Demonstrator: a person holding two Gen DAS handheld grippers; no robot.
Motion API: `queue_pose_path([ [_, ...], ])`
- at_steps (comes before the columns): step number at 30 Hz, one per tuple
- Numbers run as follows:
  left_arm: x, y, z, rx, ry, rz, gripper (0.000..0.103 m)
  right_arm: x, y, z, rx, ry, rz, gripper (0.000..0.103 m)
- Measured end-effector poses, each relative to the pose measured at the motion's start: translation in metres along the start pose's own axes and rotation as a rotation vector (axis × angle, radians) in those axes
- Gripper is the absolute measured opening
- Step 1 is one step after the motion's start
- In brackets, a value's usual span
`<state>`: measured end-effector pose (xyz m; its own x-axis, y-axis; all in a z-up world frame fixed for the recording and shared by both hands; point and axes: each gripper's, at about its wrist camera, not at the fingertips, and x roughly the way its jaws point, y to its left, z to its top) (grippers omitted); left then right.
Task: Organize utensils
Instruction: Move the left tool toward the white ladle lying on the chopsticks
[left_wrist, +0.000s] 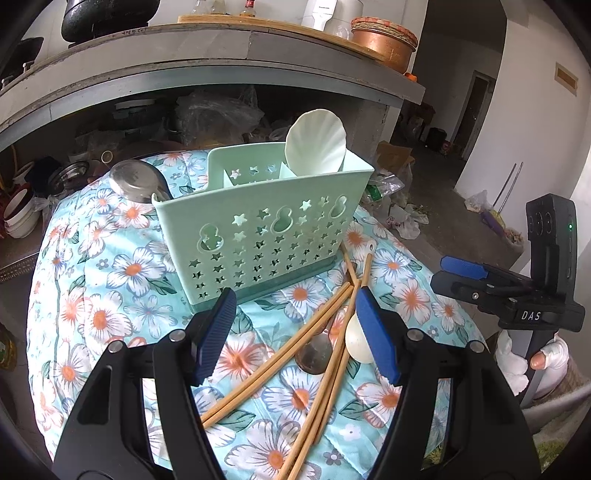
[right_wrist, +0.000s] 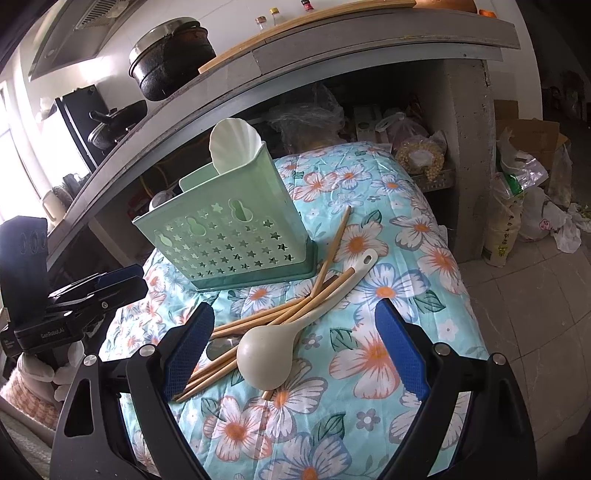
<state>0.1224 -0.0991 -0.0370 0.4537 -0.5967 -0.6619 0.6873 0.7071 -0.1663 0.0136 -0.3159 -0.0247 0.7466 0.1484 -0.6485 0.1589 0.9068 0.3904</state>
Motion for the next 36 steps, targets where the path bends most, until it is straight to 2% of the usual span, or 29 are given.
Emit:
queue_pose_path([
  [14, 0.013, -0.025, -0.015, 0.097, 0.041, 0.007, 0.064, 0.0, -0.014, -0.001, 0.014, 0.011, -0.053, 0.086],
  [22, 0.025, -0.044, -0.026, 0.188, 0.066, 0.012, 0.064, 0.001, -0.023, -0.006, 0.032, 0.031, -0.08, 0.086],
  [31, 0.041, -0.073, -0.041, 0.369, 0.08, 0.053, 0.064, 0.005, -0.028, -0.008, 0.049, 0.043, -0.082, 0.086],
  [36, 0.052, -0.092, -0.054, 0.507, 0.088, 0.111, 0.064, 0.009, -0.028, -0.008, 0.051, 0.051, -0.075, 0.086],
])
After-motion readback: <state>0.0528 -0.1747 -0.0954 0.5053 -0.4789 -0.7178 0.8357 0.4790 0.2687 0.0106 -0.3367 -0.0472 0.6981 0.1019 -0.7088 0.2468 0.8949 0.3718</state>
